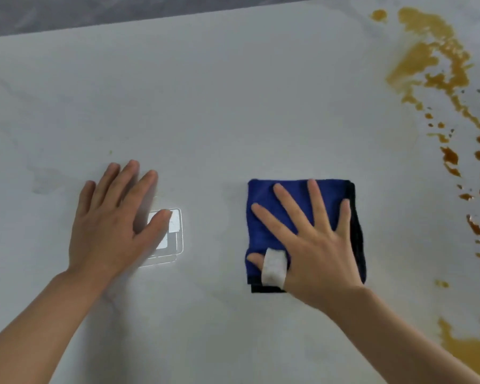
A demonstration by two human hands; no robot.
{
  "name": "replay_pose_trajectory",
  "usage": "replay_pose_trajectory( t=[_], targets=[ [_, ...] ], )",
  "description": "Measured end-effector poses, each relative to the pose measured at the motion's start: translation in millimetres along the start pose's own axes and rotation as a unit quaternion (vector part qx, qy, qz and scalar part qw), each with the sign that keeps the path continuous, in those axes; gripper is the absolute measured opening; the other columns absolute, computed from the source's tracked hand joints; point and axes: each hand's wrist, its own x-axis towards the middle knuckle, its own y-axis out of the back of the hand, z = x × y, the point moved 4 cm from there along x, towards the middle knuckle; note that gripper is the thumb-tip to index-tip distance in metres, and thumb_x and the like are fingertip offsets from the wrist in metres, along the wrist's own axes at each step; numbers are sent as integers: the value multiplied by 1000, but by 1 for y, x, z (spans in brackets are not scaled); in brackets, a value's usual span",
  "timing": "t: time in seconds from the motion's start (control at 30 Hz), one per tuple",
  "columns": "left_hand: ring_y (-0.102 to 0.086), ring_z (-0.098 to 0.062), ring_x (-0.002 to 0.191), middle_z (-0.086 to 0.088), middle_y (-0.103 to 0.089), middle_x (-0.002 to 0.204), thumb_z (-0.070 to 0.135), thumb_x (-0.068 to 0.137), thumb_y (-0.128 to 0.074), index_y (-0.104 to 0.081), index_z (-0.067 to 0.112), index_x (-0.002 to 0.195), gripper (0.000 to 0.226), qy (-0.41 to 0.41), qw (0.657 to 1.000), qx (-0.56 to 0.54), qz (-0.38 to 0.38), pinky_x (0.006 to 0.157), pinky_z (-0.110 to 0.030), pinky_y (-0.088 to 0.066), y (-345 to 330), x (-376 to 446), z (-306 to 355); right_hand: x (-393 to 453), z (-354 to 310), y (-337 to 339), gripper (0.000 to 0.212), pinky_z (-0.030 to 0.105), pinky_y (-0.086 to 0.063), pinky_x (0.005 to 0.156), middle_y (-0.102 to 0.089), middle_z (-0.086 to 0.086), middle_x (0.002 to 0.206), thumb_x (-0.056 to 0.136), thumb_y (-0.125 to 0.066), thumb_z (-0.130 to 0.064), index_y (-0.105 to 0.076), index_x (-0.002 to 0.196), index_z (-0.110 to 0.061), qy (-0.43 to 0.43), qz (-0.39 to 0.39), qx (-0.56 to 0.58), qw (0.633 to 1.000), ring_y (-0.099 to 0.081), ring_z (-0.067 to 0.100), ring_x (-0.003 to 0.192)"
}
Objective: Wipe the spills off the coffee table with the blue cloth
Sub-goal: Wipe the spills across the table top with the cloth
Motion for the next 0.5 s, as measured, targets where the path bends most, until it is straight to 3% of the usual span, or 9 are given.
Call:
replay_pose_trajectory(
  t=[0.13, 0.2, 0.37, 0.5],
  targets=[
    [-8, -12, 145, 7, -21, 156, 64, 79, -27, -33, 34, 141, 69, -2, 1000, -4, 9, 117, -37, -3, -1, 1, 1, -33, 37, -1, 76, 73, -16, 102, -21, 0, 155, 79, -17, -76, -24, 144, -37, -116, -34, 15, 993, -11, 41, 142],
    [-7, -13, 145, 7, -20, 156, 65, 79, -26, -32, 34, 142, 70, -7, 1000, -9, 10, 117, -38, -3, -1, 0, 2, -71, 28, -5, 77, 75, -21, 98, -21, 2, 154, 81, -9, -76, -25, 145, -35, -130, -44, 30, 990, -12, 43, 140],
    [-7, -14, 145, 7, -20, 156, 65, 79, -24, -32, 34, 142, 70, -8, 1000, -10, 14, 117, -39, -4, -1, 1, 2, -118, -62, -20, 73, 71, -30, 91, -44, 7, 143, 77, -29, -80, -43, 134, -37, -12, -48, 39, 998, -33, 50, 129],
    [-8, -15, 145, 5, -20, 156, 64, 79, -24, -32, 33, 142, 71, -13, 1000, -3, 14, 117, -41, -5, -2, 0, 1, -60, -87, -17, 72, 77, -21, 96, -36, 2, 149, 75, -33, -76, -39, 137, -39, 24, -12, 36, 999, -25, 48, 135]
  ],
)
